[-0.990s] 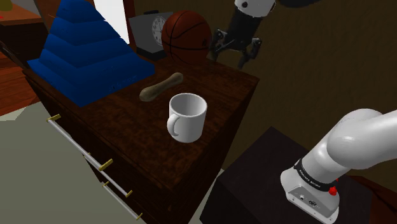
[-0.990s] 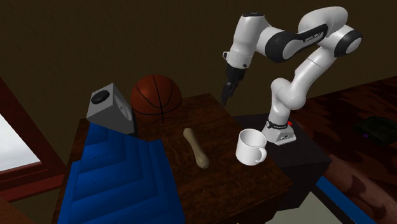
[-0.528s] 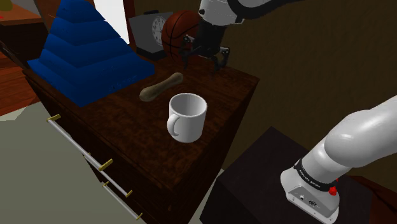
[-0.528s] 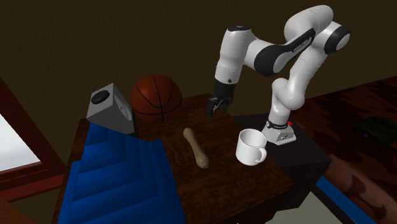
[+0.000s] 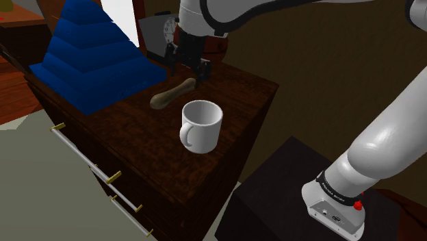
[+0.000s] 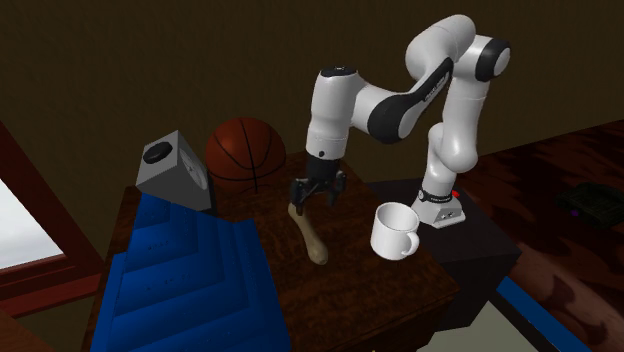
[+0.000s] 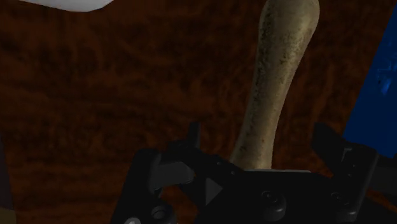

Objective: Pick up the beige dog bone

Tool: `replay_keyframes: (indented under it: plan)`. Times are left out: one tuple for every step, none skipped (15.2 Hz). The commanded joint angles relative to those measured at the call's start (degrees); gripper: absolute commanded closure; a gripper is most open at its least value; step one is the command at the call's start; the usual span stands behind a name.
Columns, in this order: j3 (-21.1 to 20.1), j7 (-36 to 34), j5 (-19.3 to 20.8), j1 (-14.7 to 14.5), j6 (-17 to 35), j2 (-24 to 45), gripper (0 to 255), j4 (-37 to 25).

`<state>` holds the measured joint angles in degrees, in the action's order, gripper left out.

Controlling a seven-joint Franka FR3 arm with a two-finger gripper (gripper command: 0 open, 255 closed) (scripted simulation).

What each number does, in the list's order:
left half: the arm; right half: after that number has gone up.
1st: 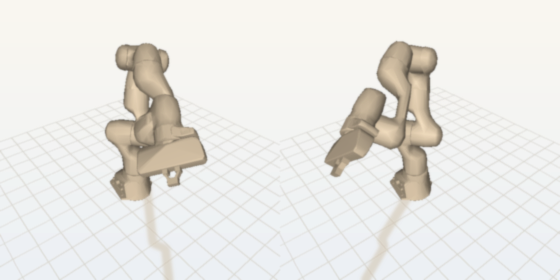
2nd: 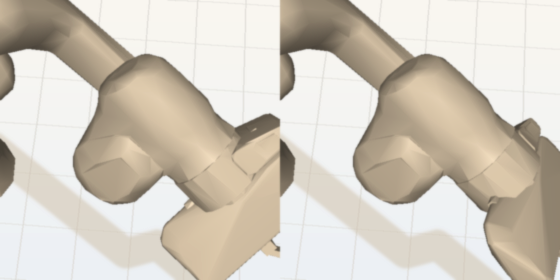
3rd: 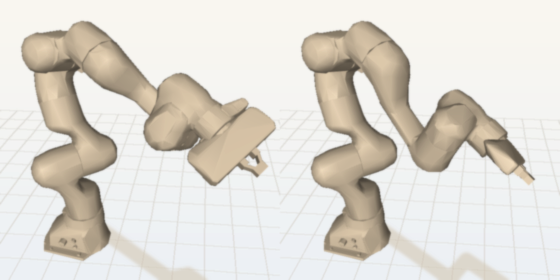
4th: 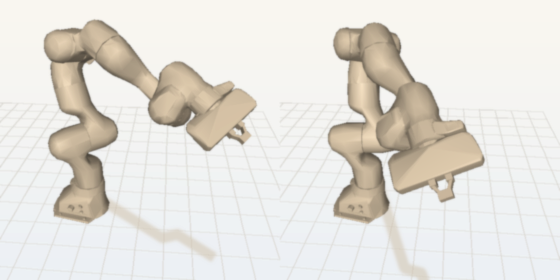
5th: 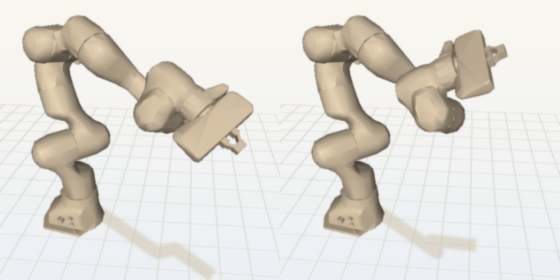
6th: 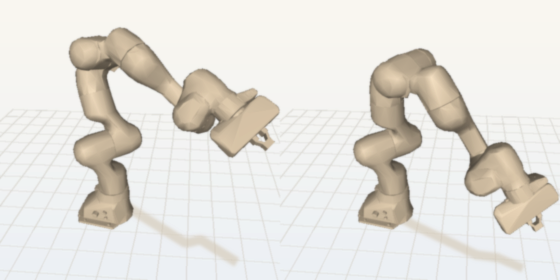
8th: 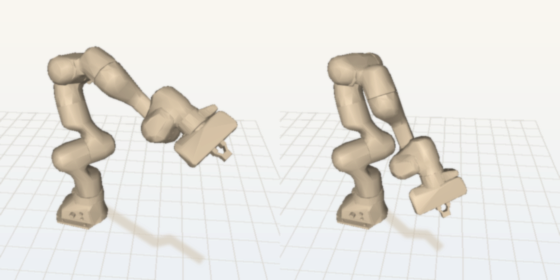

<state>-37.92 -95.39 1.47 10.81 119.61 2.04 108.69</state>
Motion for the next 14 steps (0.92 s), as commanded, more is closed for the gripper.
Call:
replay_keyframes:
  plan:
    - [-0.24,-6.70,3.49,-0.83,0.59,5.68,0,-4.18]
    - [-0.02,-6.69,3.46,-1.04,0.59,5.68,0,-4.19]
    - [0.06,-6.79,3.60,-1.11,1.32,5.86,0,-3.61]
    - [0.09,-6.90,3.77,-1.15,2.04,6.05,0,-3.03]
    - [0.13,-7.02,3.96,-1.18,2.76,6.26,0,-2.48]
    - [0.17,-7.14,4.15,-1.22,3.48,6.48,0,-1.93]
    - [0.21,-7.28,4.36,-1.26,4.19,6.72,0,-1.40]
    - [0.26,-7.42,4.58,-1.31,4.90,6.97,0,-0.89]
    - [0.34,-7.67,4.96,-1.39,6.01,7.39,0,-0.10]
    - [0.34,-7.67,4.96,-1.39,6.01,7.39,0,-0.10]
    - [0.34,-7.66,4.95,-1.39,6.01,7.39,0,-0.10]
    - [0.35,-7.68,5.00,-1.41,5.98,7.47,255,-0.20]
    - [0.35,-7.70,5.02,-1.42,5.95,7.49,255,-0.25]
    - [0.35,-7.72,5.06,-1.44,5.94,7.55,255,-0.30]
